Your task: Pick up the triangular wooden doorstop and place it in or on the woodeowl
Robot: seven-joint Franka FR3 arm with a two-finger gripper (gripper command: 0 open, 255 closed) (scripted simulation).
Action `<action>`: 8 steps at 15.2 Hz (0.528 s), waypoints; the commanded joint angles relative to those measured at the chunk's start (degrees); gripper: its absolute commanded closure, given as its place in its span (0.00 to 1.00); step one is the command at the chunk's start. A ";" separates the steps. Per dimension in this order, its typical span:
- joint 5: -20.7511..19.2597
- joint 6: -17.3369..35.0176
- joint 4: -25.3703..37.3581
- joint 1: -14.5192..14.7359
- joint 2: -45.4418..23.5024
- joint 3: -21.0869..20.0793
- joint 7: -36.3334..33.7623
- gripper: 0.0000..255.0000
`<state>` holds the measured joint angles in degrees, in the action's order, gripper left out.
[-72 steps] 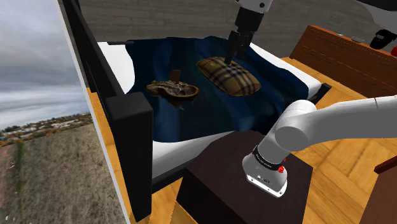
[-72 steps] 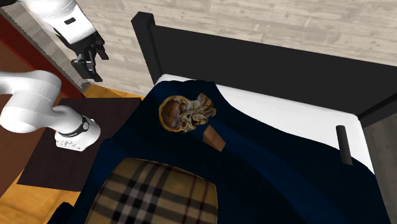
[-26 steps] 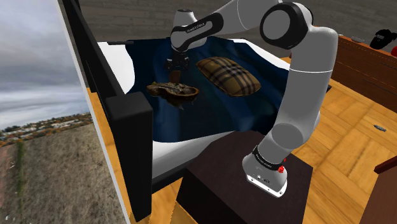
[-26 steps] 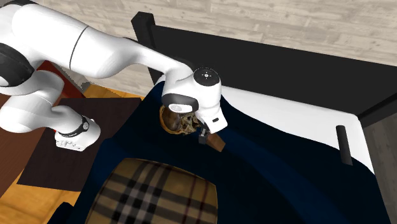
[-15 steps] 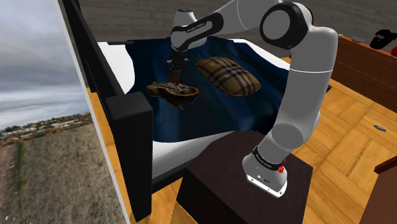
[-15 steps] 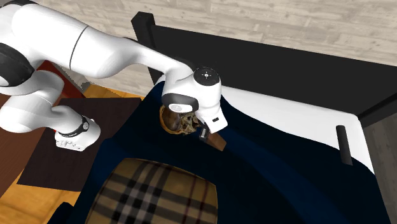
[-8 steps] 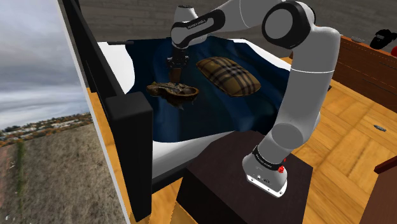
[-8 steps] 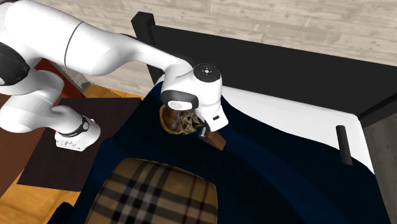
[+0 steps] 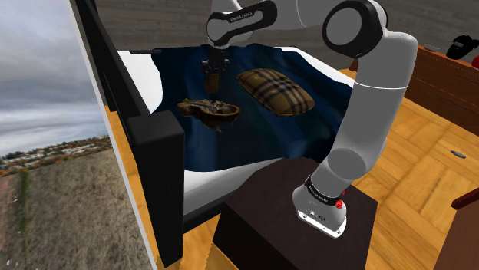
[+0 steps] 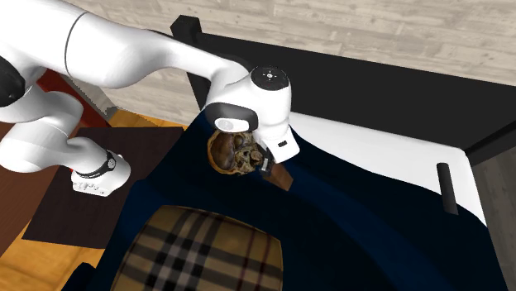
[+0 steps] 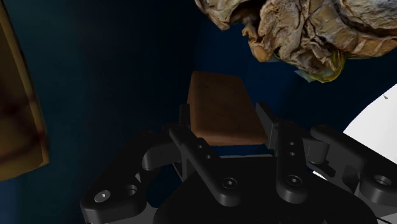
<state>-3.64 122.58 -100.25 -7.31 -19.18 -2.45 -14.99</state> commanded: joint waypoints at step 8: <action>0.29 -6.23 4.06 -0.04 2.19 -0.07 0.41 1.00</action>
<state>-3.40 116.98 -96.48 -7.33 -17.35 -2.52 -14.66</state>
